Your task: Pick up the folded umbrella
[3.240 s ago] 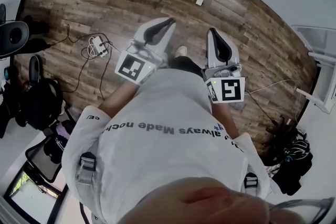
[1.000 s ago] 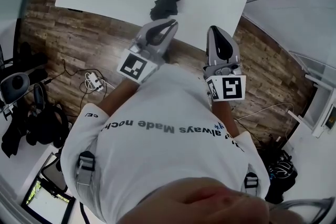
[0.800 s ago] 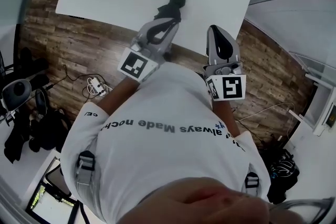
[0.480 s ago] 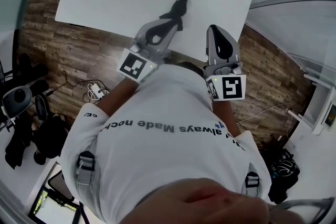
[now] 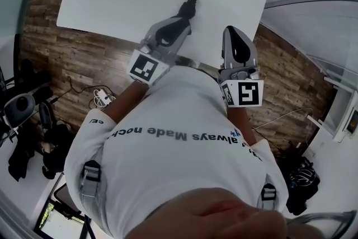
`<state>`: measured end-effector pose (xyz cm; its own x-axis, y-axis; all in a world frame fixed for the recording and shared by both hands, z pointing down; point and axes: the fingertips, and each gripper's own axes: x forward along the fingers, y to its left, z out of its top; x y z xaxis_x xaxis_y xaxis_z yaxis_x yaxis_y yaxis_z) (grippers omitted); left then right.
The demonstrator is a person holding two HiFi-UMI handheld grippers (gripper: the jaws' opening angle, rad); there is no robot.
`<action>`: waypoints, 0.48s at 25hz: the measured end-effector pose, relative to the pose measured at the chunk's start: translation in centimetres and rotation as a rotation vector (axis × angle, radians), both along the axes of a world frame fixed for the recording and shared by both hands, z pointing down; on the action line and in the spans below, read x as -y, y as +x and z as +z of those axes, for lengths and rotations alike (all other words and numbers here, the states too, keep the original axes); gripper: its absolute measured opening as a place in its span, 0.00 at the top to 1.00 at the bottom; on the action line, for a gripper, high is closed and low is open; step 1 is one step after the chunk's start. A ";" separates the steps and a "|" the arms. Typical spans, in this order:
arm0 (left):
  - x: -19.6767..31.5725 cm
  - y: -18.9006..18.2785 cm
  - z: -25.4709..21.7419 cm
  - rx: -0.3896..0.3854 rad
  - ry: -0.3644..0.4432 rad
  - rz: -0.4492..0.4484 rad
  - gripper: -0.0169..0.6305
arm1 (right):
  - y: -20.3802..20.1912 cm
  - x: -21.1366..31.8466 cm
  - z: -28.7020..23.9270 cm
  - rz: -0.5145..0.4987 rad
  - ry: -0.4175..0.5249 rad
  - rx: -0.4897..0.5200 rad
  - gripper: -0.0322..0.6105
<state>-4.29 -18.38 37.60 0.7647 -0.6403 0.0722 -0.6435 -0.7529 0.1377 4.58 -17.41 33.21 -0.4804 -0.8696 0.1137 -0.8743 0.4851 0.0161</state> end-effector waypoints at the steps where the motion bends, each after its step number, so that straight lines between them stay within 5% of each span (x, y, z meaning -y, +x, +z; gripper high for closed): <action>1: 0.2 0.3 0.4 0.009 -0.007 0.001 0.87 | 0.4 0.1 0.0 0.005 -0.001 0.001 0.95; 12: 2.8 1.9 12.5 0.251 -0.192 -0.025 0.68 | 3.8 0.8 1.0 0.021 -0.022 0.005 0.95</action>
